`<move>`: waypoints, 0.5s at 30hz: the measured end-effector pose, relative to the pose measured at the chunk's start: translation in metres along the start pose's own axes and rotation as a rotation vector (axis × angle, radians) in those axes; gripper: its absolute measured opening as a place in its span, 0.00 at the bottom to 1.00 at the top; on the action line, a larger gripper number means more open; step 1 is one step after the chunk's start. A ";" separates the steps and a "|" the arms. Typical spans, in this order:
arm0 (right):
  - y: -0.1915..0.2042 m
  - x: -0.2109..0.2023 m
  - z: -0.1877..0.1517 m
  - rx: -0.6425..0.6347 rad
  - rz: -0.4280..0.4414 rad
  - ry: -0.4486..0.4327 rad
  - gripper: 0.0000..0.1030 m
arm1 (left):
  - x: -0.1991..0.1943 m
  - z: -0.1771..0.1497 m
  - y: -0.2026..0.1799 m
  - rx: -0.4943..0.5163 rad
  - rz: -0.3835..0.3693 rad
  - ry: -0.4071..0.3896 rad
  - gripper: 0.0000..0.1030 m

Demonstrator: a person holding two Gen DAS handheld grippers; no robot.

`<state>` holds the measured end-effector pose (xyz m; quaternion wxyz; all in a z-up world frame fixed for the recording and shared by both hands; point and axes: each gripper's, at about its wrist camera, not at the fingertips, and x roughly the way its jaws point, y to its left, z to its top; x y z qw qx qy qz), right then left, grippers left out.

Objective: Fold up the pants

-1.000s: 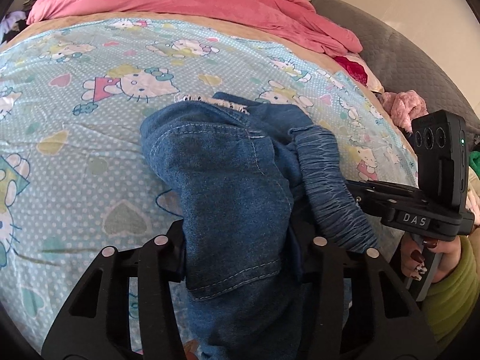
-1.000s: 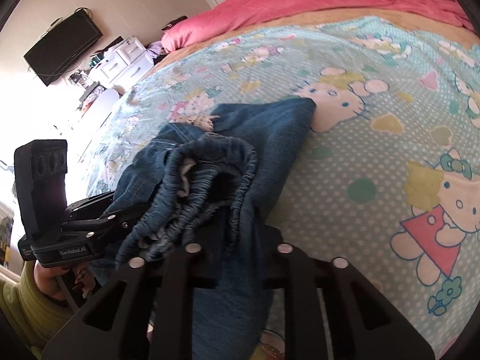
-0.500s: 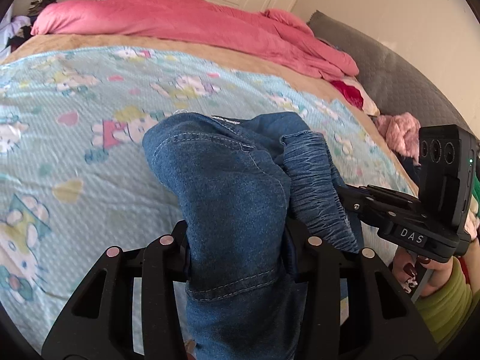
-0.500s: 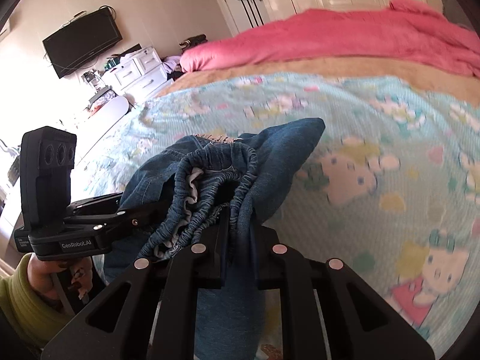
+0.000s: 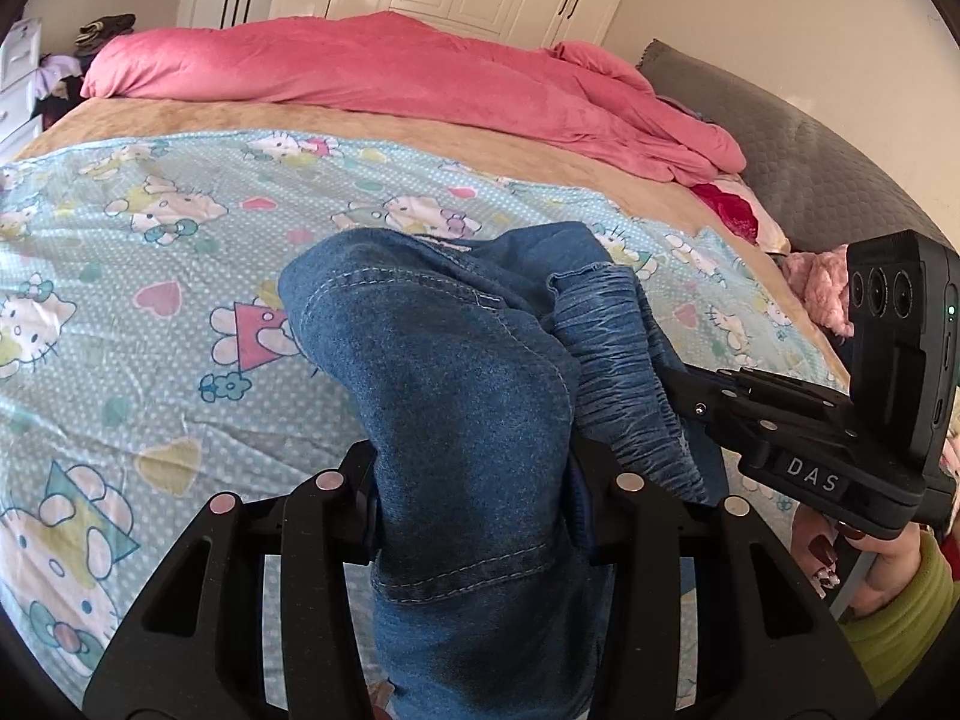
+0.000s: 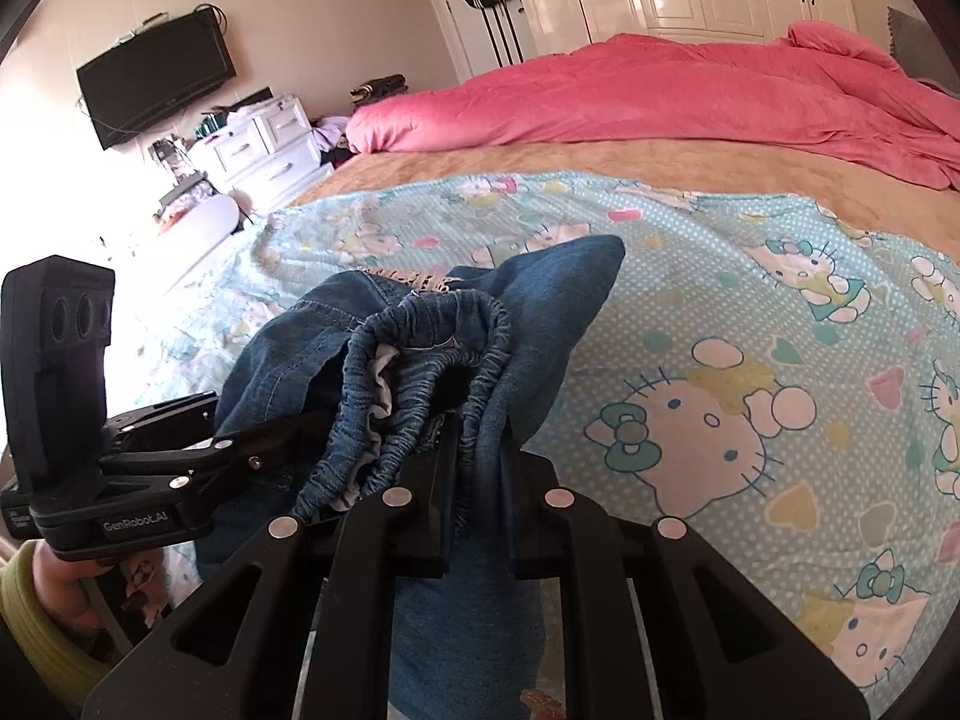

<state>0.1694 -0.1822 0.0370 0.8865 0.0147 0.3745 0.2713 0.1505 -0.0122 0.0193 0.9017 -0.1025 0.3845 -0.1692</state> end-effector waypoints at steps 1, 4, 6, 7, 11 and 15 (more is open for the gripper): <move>-0.002 0.004 -0.002 -0.002 -0.014 0.013 0.11 | 0.003 -0.001 0.001 -0.003 0.002 0.006 0.36; -0.006 0.014 -0.009 0.010 -0.052 0.053 0.14 | 0.011 -0.005 0.005 -0.011 0.015 0.031 0.42; -0.011 0.021 -0.013 0.014 -0.119 0.093 0.22 | 0.016 -0.008 0.007 -0.012 0.030 0.047 0.50; -0.012 0.024 -0.016 0.005 -0.154 0.109 0.26 | 0.017 -0.010 0.008 -0.010 0.041 0.053 0.55; -0.018 0.027 -0.022 -0.005 -0.223 0.128 0.46 | 0.025 -0.018 0.014 -0.019 0.078 0.088 0.64; -0.024 0.030 -0.027 0.000 -0.245 0.143 0.48 | 0.031 -0.022 0.019 -0.032 0.081 0.110 0.68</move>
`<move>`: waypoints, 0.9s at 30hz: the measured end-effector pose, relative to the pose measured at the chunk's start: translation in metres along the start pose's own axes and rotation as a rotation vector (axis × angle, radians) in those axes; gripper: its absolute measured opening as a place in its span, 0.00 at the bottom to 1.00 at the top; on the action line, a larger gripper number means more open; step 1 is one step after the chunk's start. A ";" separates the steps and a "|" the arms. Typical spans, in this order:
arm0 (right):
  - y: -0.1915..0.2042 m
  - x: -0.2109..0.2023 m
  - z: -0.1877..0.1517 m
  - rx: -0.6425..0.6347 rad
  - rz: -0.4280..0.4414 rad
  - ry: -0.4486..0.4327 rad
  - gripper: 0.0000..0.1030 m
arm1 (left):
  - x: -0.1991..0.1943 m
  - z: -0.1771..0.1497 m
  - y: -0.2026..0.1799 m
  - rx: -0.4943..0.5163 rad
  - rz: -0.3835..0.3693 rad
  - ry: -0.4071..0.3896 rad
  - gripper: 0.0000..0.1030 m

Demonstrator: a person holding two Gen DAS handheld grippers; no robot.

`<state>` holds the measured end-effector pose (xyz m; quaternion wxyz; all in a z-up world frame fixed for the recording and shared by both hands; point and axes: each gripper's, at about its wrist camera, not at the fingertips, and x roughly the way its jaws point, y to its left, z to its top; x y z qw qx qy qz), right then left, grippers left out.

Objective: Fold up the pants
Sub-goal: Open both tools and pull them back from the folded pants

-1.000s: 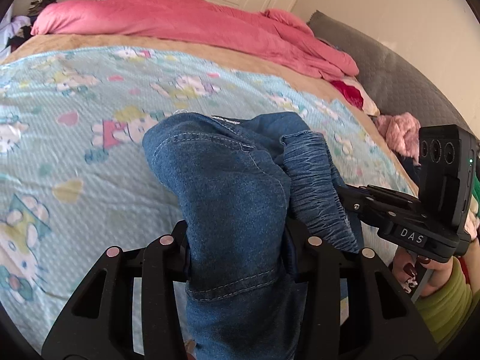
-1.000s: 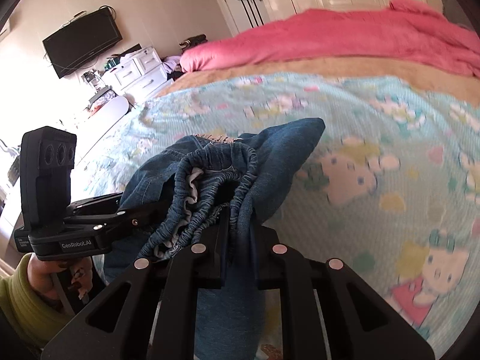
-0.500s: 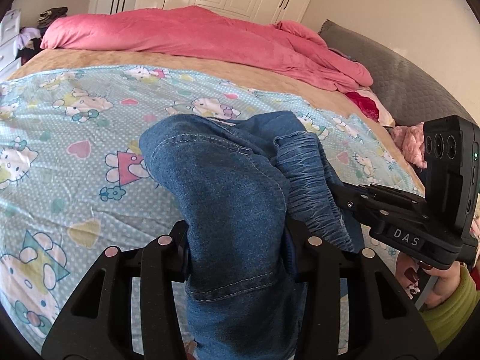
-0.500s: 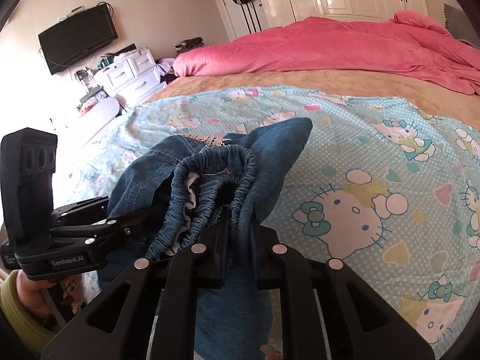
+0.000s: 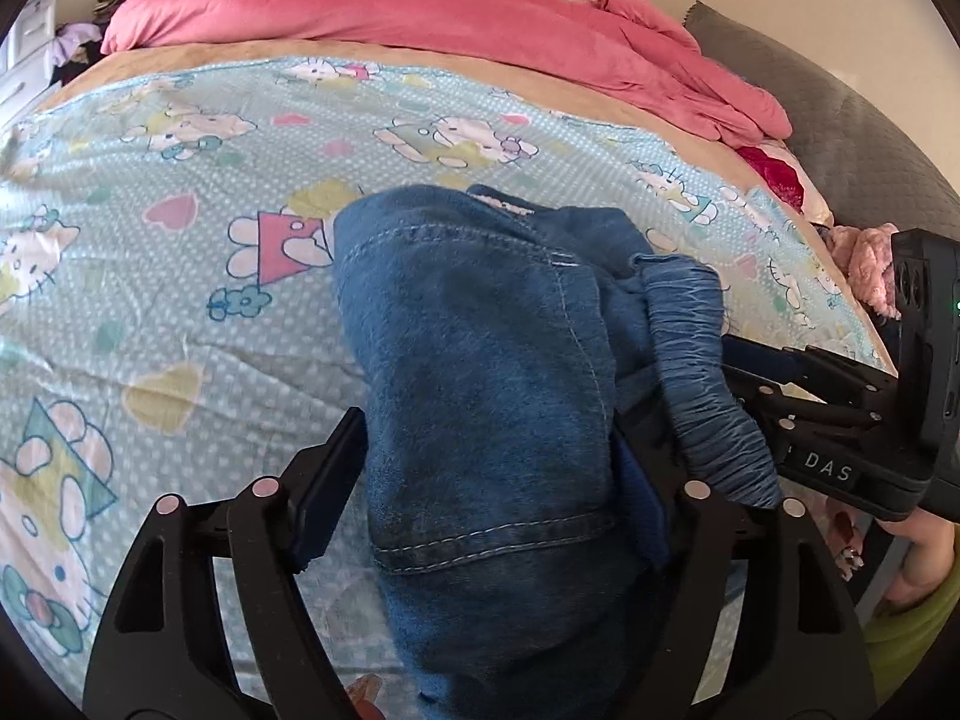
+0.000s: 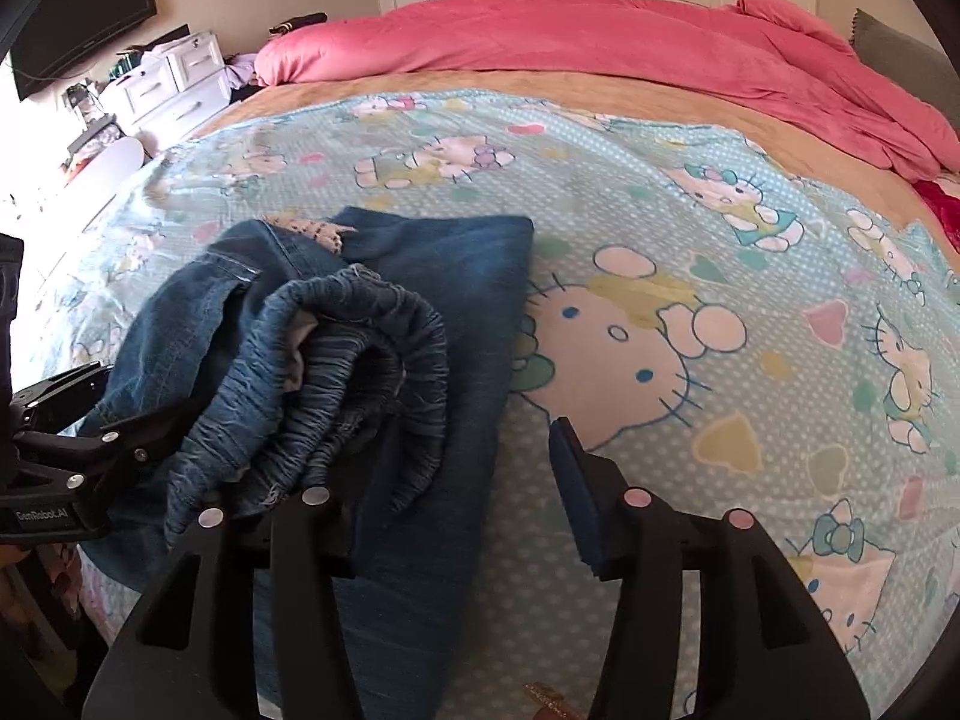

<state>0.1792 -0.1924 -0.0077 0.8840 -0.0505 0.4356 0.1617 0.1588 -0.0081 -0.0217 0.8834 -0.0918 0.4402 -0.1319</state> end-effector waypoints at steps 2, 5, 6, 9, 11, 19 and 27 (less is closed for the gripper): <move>-0.002 0.003 -0.002 0.008 0.000 0.007 0.48 | 0.001 0.000 0.000 0.008 0.006 0.001 0.68; -0.004 0.002 -0.005 0.020 0.005 0.001 0.50 | 0.002 0.000 0.000 0.004 0.002 -0.001 0.69; -0.003 0.001 -0.005 0.019 0.003 -0.003 0.50 | 0.002 -0.001 0.000 0.002 -0.001 -0.001 0.69; -0.003 -0.002 -0.005 0.017 0.005 -0.019 0.52 | -0.001 -0.002 0.001 -0.006 -0.010 -0.004 0.71; -0.006 -0.007 -0.007 0.030 0.002 -0.036 0.57 | -0.002 -0.002 0.002 -0.011 -0.015 -0.005 0.75; -0.017 -0.038 -0.014 0.096 -0.009 -0.129 0.77 | -0.027 -0.006 0.003 -0.029 -0.039 -0.051 0.90; -0.015 -0.084 -0.026 0.121 0.000 -0.268 0.96 | -0.069 -0.013 -0.004 -0.017 0.013 -0.132 0.91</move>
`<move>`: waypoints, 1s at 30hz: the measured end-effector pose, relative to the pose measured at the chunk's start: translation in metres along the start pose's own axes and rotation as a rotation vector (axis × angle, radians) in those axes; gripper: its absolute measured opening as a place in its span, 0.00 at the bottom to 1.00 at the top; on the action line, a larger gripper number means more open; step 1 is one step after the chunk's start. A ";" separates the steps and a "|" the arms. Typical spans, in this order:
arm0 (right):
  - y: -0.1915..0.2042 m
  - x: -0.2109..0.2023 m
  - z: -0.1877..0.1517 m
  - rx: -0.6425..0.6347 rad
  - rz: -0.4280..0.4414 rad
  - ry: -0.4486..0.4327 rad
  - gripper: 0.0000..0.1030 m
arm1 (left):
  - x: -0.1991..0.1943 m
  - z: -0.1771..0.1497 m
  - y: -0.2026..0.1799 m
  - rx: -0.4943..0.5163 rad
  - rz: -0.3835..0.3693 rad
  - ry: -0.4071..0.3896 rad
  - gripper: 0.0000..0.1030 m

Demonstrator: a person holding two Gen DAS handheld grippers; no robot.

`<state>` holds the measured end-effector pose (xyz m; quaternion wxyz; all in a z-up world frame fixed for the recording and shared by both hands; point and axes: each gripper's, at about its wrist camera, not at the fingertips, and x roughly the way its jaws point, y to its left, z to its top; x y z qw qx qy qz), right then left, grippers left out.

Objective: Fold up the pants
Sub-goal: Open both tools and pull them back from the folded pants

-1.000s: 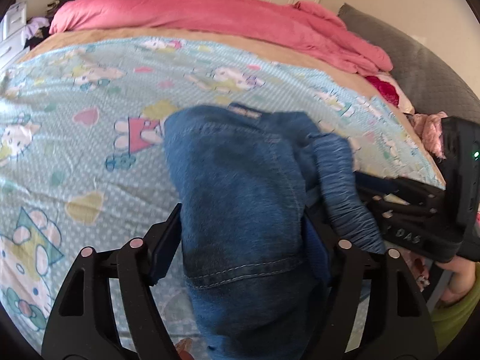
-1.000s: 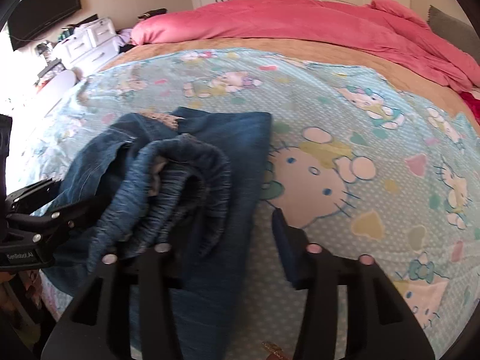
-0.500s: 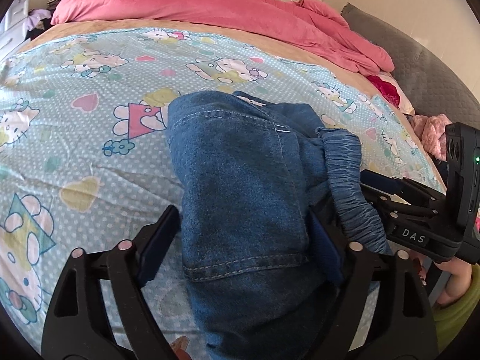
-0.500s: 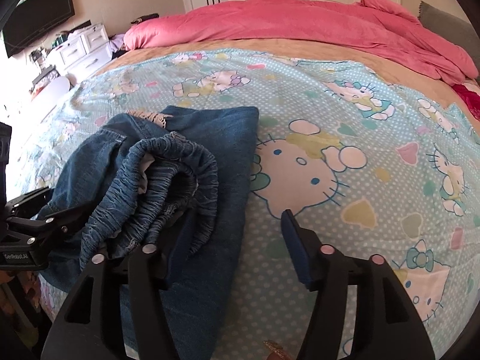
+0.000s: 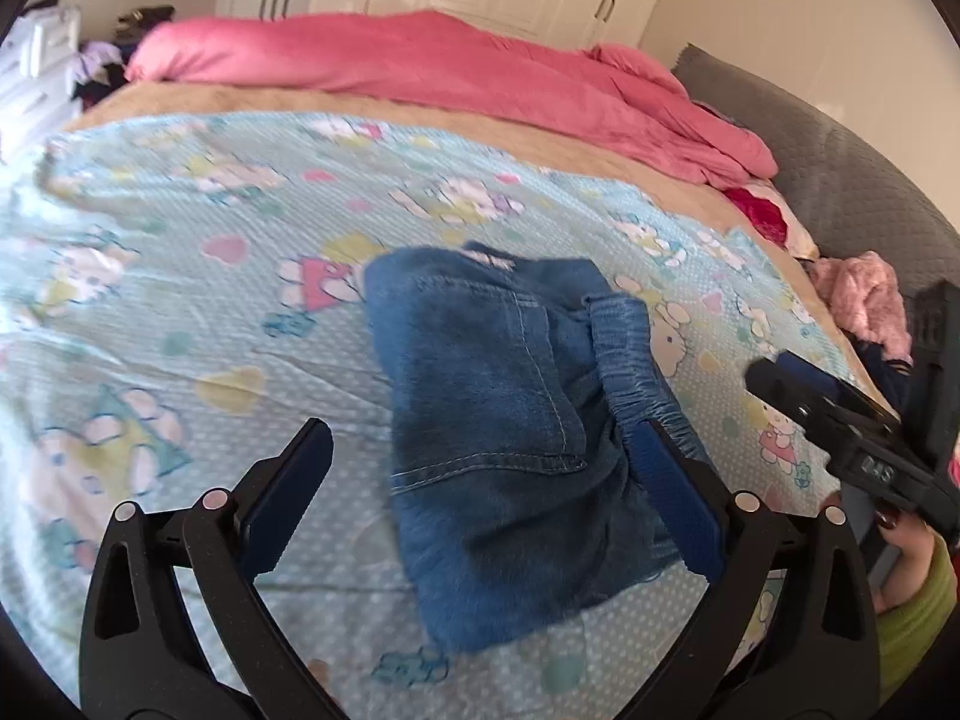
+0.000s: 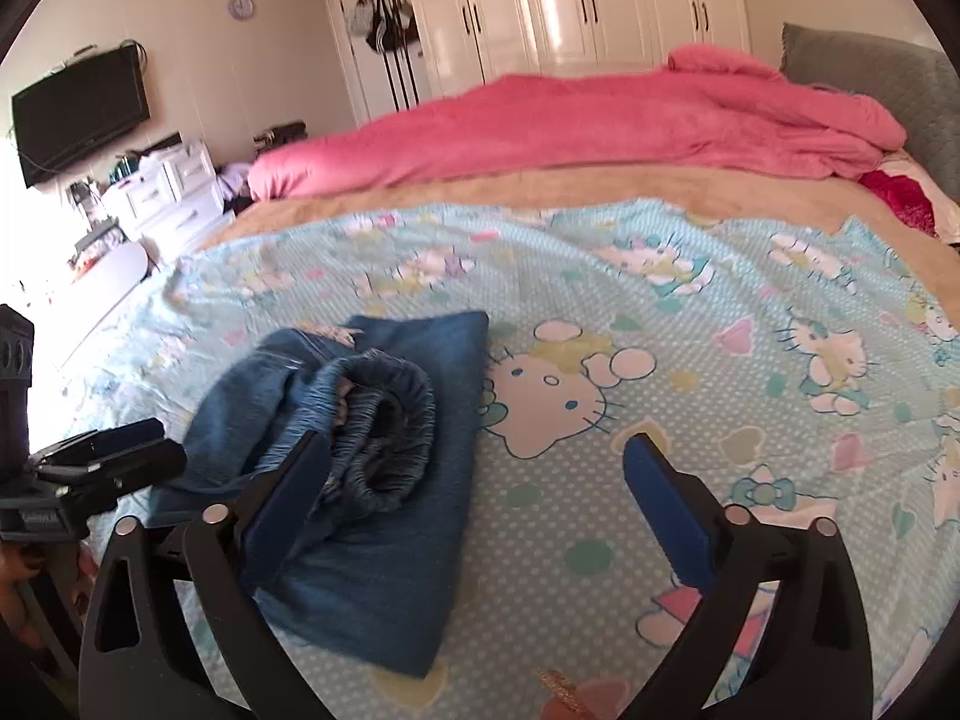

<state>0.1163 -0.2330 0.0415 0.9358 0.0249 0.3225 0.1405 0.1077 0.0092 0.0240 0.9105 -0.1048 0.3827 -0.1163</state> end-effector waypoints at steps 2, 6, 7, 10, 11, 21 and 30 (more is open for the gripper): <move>0.002 -0.013 -0.004 -0.003 0.009 -0.022 0.96 | -0.012 -0.001 -0.002 0.001 0.012 -0.030 0.91; 0.005 -0.033 -0.011 -0.008 0.011 -0.049 0.96 | -0.034 -0.006 -0.006 -0.006 0.017 -0.070 0.91; 0.006 -0.038 -0.013 -0.007 0.013 -0.055 0.96 | -0.039 -0.009 -0.008 -0.005 0.016 -0.075 0.91; 0.011 -0.049 -0.017 -0.012 0.023 -0.058 0.96 | -0.048 -0.016 -0.013 0.005 0.020 -0.076 0.91; 0.013 -0.053 -0.019 -0.017 0.028 -0.060 0.96 | -0.050 -0.019 -0.014 0.006 0.022 -0.074 0.91; 0.022 -0.081 -0.044 -0.045 0.049 -0.037 0.96 | -0.057 -0.061 -0.026 0.024 0.001 -0.017 0.91; 0.022 -0.078 -0.071 -0.042 0.007 0.020 0.96 | -0.052 -0.087 -0.025 0.000 0.012 0.025 0.91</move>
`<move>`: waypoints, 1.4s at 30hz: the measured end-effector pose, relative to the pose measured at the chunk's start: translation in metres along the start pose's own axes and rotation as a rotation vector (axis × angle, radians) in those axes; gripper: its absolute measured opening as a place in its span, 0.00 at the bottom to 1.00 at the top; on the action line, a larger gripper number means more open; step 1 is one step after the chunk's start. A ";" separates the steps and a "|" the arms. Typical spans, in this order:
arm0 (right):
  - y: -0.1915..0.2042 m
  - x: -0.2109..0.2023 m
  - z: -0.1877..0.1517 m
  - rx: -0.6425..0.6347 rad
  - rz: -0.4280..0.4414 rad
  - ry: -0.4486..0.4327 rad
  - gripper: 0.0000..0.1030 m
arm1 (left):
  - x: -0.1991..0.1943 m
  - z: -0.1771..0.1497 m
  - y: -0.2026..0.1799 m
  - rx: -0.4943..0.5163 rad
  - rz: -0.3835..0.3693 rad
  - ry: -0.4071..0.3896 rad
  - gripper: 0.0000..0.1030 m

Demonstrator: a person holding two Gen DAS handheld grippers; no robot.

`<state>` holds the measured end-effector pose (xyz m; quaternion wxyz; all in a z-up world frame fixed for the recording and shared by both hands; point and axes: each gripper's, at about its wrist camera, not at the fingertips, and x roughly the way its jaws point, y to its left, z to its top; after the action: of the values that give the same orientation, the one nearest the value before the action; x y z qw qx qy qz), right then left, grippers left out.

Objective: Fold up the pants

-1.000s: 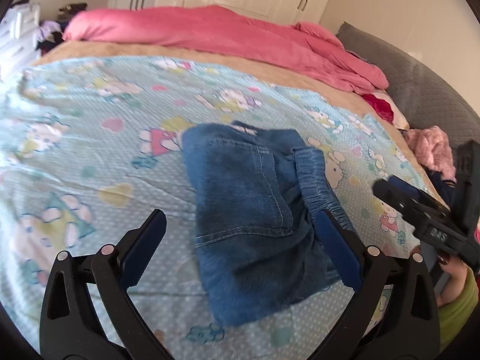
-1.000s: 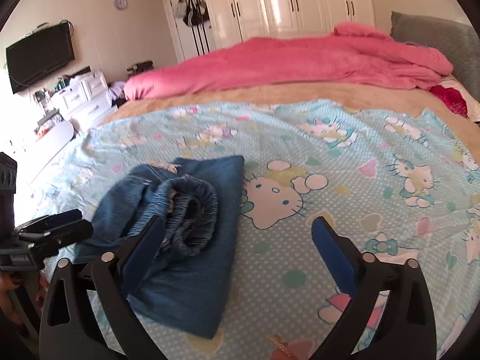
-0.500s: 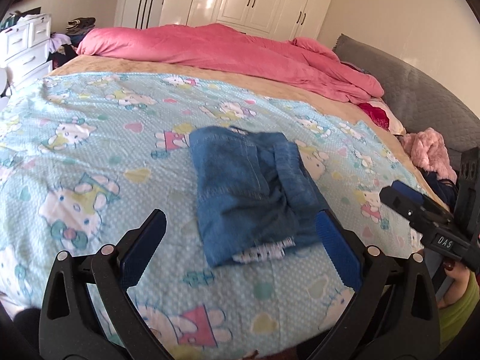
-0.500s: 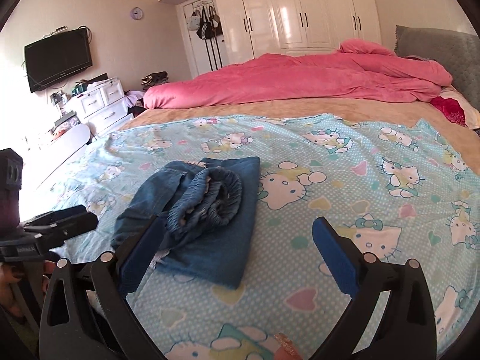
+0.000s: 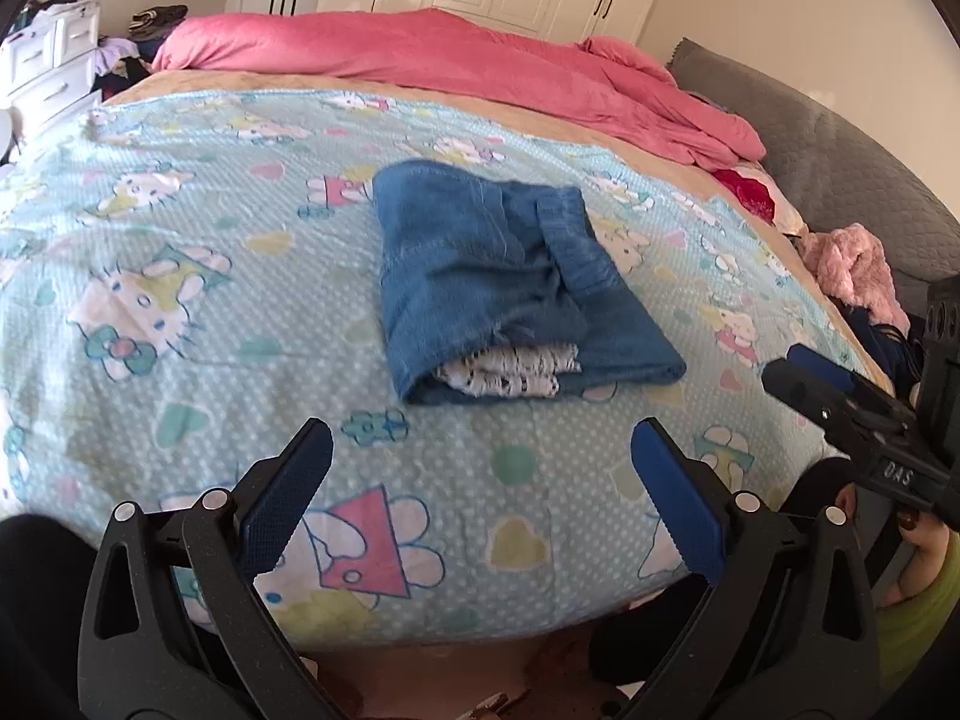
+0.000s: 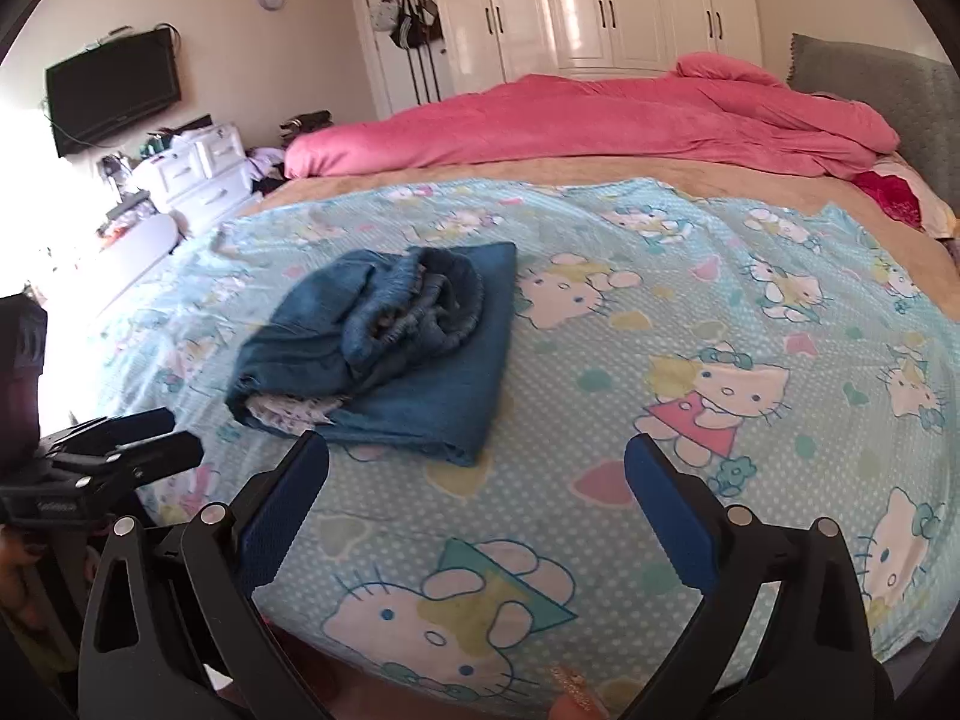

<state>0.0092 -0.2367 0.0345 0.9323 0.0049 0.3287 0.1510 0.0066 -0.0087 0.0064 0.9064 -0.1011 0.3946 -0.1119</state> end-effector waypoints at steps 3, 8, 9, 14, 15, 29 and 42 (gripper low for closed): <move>-0.002 0.006 -0.003 0.004 -0.023 0.009 0.96 | 0.008 -0.004 0.000 0.002 0.007 0.022 0.91; -0.004 0.025 -0.013 -0.004 -0.019 0.066 0.96 | 0.017 -0.007 0.008 -0.019 0.014 0.038 0.91; -0.003 0.027 -0.014 -0.009 -0.017 0.070 0.96 | 0.017 -0.007 0.008 -0.019 0.015 0.039 0.91; 0.003 0.029 -0.015 -0.041 -0.010 0.062 0.96 | 0.020 -0.006 0.011 -0.029 0.026 0.033 0.91; 0.003 0.029 -0.015 -0.043 -0.008 0.058 0.96 | 0.020 -0.006 0.011 -0.029 0.025 0.033 0.91; -0.001 0.029 -0.014 -0.032 -0.016 0.052 0.96 | 0.019 -0.005 0.012 -0.025 0.042 0.026 0.91; -0.003 0.034 -0.016 -0.027 -0.015 0.070 0.96 | 0.023 -0.005 0.011 -0.025 0.070 0.039 0.91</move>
<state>0.0248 -0.2314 0.0010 0.9213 -0.0155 0.3591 0.1483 0.0196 -0.0048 -0.0157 0.9005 -0.0963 0.4169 -0.0773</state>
